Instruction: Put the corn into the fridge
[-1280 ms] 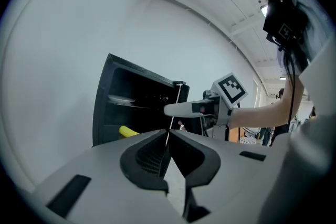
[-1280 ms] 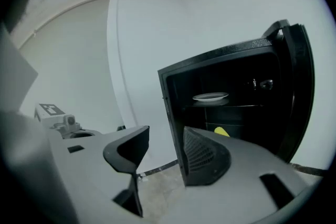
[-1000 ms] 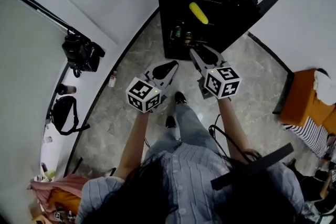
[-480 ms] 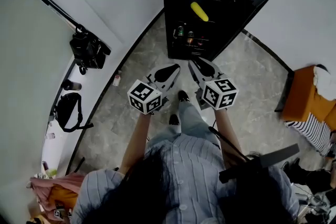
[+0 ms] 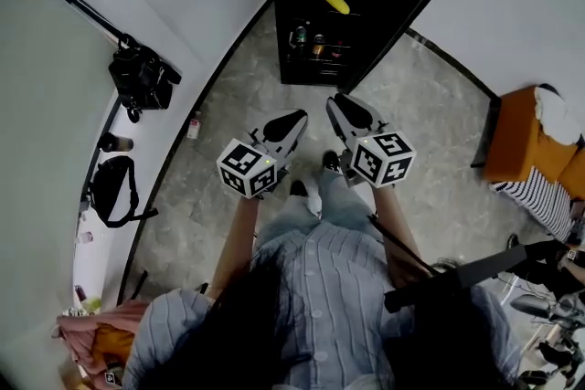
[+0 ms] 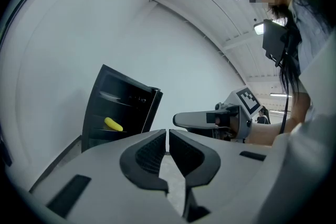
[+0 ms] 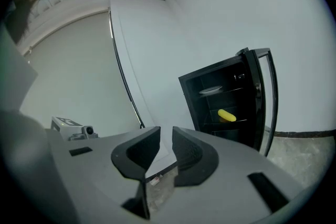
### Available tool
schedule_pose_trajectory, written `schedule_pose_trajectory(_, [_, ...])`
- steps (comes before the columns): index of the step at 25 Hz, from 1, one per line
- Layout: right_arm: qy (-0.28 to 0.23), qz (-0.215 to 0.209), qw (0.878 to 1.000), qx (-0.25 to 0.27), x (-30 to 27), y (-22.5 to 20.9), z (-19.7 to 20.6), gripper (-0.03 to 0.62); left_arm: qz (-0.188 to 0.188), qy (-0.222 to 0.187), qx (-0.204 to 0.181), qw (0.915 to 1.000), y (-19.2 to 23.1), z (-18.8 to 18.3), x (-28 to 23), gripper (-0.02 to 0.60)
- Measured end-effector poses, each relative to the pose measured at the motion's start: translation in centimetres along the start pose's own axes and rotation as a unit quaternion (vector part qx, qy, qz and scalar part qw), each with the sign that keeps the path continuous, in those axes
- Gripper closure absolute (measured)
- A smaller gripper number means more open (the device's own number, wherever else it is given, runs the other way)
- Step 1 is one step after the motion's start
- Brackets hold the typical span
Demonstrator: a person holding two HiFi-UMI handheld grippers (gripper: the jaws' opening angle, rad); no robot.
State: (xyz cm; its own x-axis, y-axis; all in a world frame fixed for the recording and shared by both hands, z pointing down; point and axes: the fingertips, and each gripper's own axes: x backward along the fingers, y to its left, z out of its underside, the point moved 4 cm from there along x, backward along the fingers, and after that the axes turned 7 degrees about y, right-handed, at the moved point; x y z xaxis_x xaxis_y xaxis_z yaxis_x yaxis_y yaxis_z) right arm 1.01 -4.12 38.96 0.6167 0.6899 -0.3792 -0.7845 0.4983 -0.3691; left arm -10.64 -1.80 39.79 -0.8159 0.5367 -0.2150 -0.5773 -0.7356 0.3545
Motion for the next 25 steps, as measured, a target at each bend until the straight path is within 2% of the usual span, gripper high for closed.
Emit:
schedule_pose_trajectory(7, [0.003, 0.006, 1.000, -0.004, 1.8, -0.4, -0.3, 0.517, 0.002, -0.014, 0.003, 0.9999, -1.2, -0.9, -0.1, 0.574])
schedule_pose_trajectory(15, [0.009, -0.005, 1.000, -0.002, 4.4, -1.1, 0.2, 0.519, -0.035, -0.038, 0.004, 0.9986, -3.0, -1.8, 0.1, 0.574])
schedule_pose_trajectory(21, [0.014, -0.030, 0.999, 0.003, 7.4, -1.7, 1.0, 0.524, -0.052, -0.050, 0.018, 0.9972, -6.5, -0.9, -0.6, 0.574])
schedule_pose_trajectory(25, [0.014, -0.044, 0.999, 0.011, 9.8, -2.2, 1.8, 0.526, -0.054, -0.048, 0.013, 0.9973, -9.5, -0.1, -1.6, 0.574])
